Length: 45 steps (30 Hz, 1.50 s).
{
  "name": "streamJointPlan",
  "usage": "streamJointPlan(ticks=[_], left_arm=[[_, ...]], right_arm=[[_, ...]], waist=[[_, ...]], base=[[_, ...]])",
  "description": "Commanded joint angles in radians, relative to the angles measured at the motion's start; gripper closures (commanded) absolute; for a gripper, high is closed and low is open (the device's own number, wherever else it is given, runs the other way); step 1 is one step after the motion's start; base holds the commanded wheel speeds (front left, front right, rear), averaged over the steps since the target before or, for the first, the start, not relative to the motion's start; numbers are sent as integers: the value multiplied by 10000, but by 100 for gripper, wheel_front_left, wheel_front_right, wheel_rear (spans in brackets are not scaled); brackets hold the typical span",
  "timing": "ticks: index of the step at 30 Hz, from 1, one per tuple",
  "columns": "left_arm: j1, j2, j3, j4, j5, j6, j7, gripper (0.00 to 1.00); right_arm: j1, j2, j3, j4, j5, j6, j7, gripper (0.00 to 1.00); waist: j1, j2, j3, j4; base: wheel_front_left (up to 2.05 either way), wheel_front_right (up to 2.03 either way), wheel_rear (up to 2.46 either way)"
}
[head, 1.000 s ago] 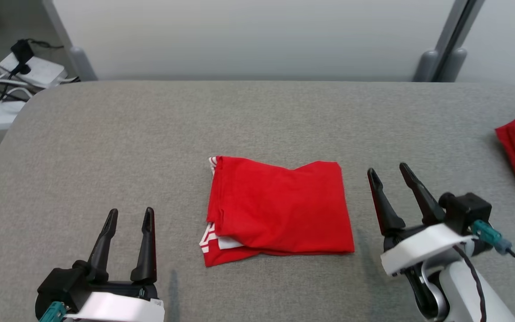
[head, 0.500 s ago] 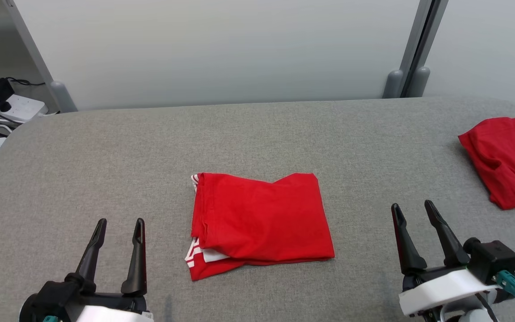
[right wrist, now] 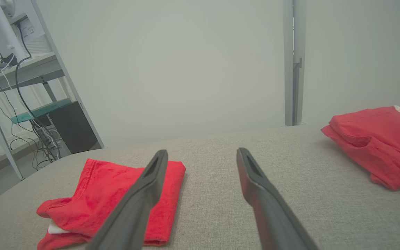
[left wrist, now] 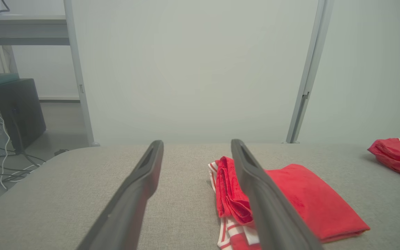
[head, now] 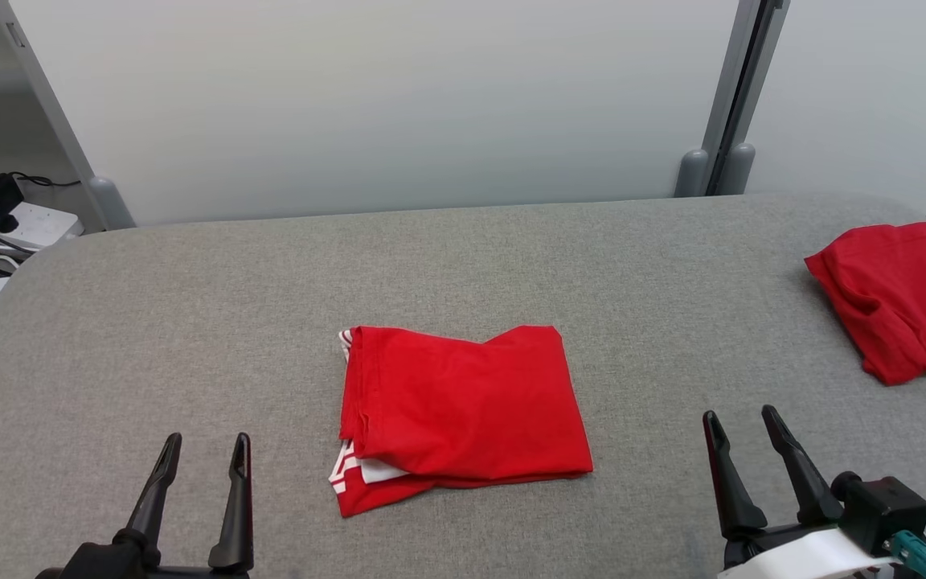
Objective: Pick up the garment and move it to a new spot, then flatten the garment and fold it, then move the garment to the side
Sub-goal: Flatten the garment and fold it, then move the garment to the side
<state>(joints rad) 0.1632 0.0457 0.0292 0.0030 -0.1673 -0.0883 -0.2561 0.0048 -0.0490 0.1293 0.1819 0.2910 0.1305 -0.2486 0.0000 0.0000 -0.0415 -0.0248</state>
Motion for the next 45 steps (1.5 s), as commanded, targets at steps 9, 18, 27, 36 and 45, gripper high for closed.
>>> streamJointPlan(ticks=[9, 18, 27, 36, 45], left_arm=[[-251, 45, 367, -19, -181, -101, -57, 0], [-284, 45, 390, 64, -183, -73, -57, 0], [-316, 45, 408, 99, -193, -41, -57, 0], [-316, 45, 406, 154, -159, -30, -57, 0], [-336, 45, 372, 203, -158, -14, -57, 0]], right_arm=[[-87, -25, 331, -171, -13, 2, -131, 0], [-123, -21, 408, -93, 34, 2, -132, 0], [-151, -18, 450, -74, 59, 2, -132, 0], [-104, -15, 445, -76, 72, 2, -132, 0], [-102, -14, 466, 8, 86, 2, -132, 0]], waist=[[0, 0, -145, 145], [0, 0, -166, 161], [0, 0, -164, 185], [0, 0, -175, 276], [0, 0, -174, 387]], base=[[0, 0, 0], [0, 0, 0], [0, 0, 0], [0, 0, 0], [0, 0, 0]])
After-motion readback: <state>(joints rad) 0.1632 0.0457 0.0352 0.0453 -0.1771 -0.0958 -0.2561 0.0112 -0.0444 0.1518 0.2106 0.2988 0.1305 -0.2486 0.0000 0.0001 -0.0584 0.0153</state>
